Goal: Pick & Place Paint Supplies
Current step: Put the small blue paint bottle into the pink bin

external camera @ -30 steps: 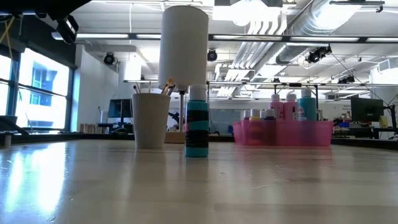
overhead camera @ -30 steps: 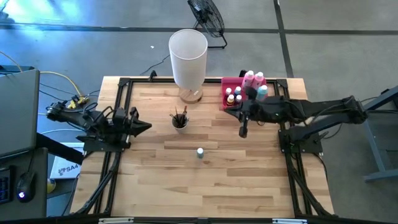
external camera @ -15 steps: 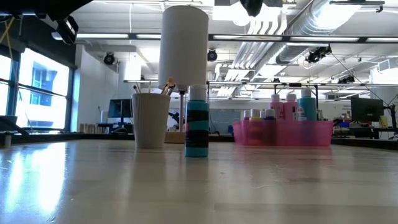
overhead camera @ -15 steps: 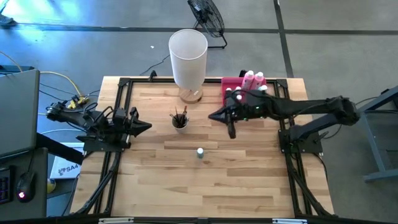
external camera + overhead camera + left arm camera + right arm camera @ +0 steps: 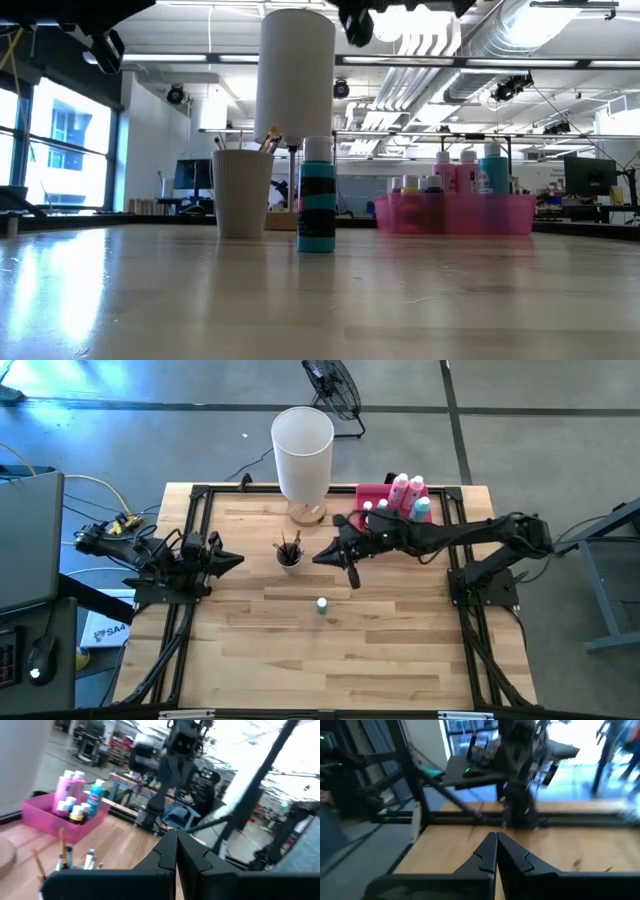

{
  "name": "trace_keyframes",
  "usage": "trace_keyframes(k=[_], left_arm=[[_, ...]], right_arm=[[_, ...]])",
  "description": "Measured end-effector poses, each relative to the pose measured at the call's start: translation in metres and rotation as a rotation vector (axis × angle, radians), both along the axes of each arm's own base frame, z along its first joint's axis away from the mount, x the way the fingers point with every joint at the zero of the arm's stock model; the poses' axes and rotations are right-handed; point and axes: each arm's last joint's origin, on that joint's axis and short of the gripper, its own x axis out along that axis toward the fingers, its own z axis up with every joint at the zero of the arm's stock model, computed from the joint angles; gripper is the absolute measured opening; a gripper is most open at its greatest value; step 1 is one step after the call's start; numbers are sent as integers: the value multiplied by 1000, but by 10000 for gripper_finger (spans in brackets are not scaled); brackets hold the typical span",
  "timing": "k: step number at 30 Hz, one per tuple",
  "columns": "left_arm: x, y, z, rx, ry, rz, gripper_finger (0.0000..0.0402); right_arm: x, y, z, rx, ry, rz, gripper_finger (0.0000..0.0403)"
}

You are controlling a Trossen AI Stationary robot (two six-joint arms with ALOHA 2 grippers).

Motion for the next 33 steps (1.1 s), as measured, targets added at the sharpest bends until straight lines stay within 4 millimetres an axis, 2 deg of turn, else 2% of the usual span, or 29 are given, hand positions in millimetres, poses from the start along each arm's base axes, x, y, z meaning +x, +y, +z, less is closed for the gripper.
trace_keyframes(k=[6,14,20,25,33], left_arm=[[0,0,0,-2,1,14,0],[0,0,0,-1,3,14,0],[0,0,0,-2,3,15,0],[0,0,0,-2,3,16,0],[0,0,0,-2,2,16,0]], right_arm=[[12,-2,-20,67,71,54,2],[31,2,-36,146,144,127,2],[31,2,-48,167,237,146,2],[31,7,-50,168,257,163,2],[36,31,-42,103,152,-8,2]])
